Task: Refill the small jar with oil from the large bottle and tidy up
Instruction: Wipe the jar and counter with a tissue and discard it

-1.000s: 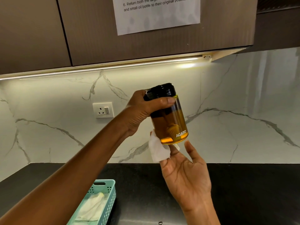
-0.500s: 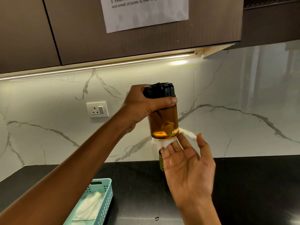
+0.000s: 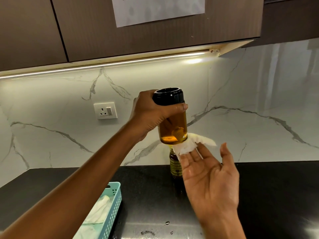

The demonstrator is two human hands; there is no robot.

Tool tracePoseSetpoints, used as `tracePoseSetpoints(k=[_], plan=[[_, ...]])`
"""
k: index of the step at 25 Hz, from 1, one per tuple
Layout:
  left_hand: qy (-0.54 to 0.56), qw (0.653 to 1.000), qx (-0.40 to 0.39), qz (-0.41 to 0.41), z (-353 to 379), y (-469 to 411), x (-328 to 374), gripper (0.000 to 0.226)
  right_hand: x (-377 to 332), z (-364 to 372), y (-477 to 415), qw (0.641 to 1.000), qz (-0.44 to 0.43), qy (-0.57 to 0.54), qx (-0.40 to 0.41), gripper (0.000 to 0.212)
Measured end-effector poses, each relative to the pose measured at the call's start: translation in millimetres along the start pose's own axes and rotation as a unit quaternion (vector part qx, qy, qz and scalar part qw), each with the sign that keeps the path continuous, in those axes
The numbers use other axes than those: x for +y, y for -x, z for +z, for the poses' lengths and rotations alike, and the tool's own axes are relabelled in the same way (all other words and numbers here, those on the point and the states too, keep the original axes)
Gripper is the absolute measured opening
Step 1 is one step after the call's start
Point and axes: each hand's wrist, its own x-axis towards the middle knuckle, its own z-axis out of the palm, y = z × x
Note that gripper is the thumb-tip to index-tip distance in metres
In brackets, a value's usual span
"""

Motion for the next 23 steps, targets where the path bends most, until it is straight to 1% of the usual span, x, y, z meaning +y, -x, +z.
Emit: tracePoseSetpoints(k=[2,4,6,9,11,15,17,20,22,23], plan=[[0.000,1.000,-0.009,-0.004,-1.3,3.3,-0.7,0.048,-2.9,1.2,-10.9,0.999,0.003,0.031,-0.012,0.056],[-0.006,1.000,-0.024,-0.008,0.6,8.4,-2.8,0.039,0.3,1.2,-22.8,0.998,0.021,0.053,0.003,0.054],[-0.014,1.000,-0.024,-0.008,3.2,13.9,-8.8,0.031,9.8,-7.3,-26.9,0.996,0.062,0.060,0.008,0.051],[-0.024,0.999,-0.019,-0.021,4.8,21.4,-25.1,0.035,17.0,-25.9,-17.1,0.992,0.103,0.072,0.007,0.034],[-0.030,0.999,-0.015,-0.040,5.3,26.6,-39.3,0.038,10.9,-35.5,-14.2,0.993,0.092,0.073,0.030,0.028],[-0.067,0.996,-0.008,-0.061,6.0,39.1,-69.9,0.043,13.8,-57.0,-36.7,0.991,0.070,0.084,0.071,0.031],[-0.101,0.993,-0.010,-0.062,9.3,47.1,-90.6,0.048,26.3,-73.4,-47.9,0.984,0.066,0.125,0.111,0.031],[-0.134,0.988,-0.007,-0.073,11.1,51.8,-129.5,0.061,34.9,-94.1,-64.5,0.969,0.047,0.155,0.185,0.019],[-0.136,0.987,0.007,-0.086,11.8,48.8,-164.8,0.063,35.4,-109.4,-77.4,0.954,0.040,0.184,0.234,0.017],[-0.139,0.986,0.015,-0.093,12.7,46.4,-183.0,0.064,35.0,-118.8,-84.8,0.943,0.042,0.219,0.248,0.013]])
